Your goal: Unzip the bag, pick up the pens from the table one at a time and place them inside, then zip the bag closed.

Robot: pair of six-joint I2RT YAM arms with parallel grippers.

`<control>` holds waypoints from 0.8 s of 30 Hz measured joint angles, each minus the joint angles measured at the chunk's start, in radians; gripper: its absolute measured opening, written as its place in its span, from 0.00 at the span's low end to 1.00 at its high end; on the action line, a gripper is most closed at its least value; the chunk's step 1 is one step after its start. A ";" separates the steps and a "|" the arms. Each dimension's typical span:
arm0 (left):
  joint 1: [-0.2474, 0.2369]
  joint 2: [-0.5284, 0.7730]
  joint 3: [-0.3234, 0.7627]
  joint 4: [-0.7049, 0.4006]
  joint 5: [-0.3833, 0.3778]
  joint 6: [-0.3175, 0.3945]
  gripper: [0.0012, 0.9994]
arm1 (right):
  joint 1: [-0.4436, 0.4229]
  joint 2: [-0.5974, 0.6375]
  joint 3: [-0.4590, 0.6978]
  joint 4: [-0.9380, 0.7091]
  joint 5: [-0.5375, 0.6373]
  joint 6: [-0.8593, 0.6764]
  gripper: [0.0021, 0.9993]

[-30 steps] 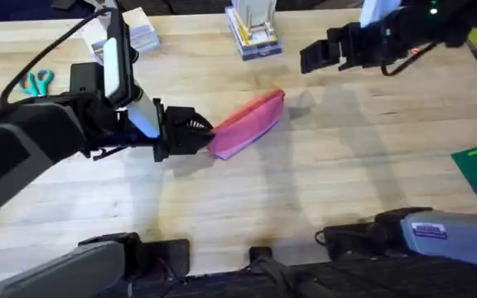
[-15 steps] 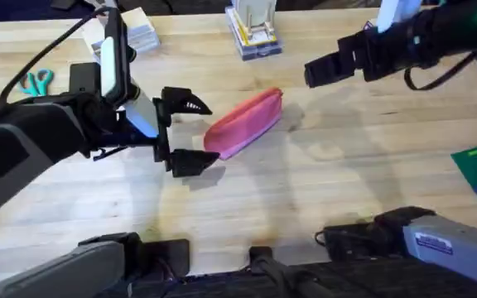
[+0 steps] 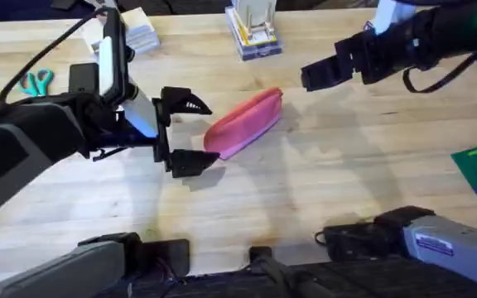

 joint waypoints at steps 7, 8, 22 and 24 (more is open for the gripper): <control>0.027 -0.023 0.052 -0.004 -0.085 -0.119 1.00 | 0.000 0.000 0.000 -0.018 0.000 -0.007 1.00; 0.028 -0.038 0.067 -0.005 -0.110 -0.146 1.00 | 0.000 0.000 0.000 -0.020 0.000 -0.011 1.00; 0.028 -0.424 0.293 -0.154 -0.544 -0.599 1.00 | 0.000 0.000 0.000 -0.020 0.000 -0.022 1.00; 0.028 -0.475 0.303 -0.175 -0.593 -0.654 1.00 | 0.000 0.000 0.000 -0.020 0.000 -0.022 1.00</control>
